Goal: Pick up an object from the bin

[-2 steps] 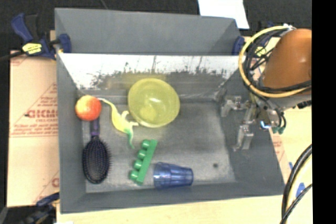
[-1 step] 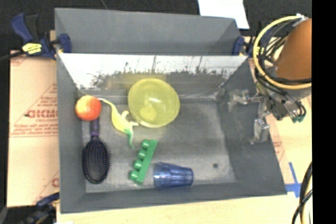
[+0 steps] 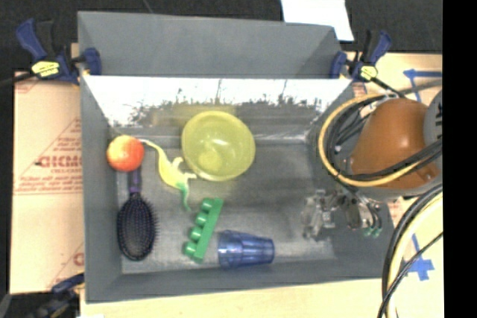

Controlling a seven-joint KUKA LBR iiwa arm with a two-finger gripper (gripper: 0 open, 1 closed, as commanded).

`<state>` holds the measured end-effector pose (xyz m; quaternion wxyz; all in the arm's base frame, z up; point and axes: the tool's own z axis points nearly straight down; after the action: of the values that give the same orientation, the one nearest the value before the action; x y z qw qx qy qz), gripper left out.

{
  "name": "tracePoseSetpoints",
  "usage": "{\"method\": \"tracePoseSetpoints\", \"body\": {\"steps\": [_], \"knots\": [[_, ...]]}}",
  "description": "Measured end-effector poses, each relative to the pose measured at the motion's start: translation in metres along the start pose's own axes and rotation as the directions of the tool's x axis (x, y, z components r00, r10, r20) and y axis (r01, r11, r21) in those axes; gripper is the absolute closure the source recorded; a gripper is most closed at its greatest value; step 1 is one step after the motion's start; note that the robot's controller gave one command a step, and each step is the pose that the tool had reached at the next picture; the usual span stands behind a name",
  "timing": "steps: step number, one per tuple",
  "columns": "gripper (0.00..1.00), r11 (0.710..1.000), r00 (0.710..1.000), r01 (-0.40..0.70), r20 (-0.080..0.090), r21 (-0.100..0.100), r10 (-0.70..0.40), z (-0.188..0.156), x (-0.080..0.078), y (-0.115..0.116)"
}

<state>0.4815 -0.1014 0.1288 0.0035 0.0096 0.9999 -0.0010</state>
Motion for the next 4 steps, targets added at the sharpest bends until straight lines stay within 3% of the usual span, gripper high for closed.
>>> {"method": "tracePoseSetpoints", "body": {"steps": [2,3,4], "knots": [[1.00,1.000,1.000,0.031,0.004,0.002,-0.031,-0.004,-0.004,-0.009],[1.00,1.000,1.000,-0.029,0.006,0.002,0.029,0.017,-0.031,-0.042],[1.00,0.998,0.998,0.069,0.012,0.003,-0.069,-0.019,-0.021,-0.010]]}}
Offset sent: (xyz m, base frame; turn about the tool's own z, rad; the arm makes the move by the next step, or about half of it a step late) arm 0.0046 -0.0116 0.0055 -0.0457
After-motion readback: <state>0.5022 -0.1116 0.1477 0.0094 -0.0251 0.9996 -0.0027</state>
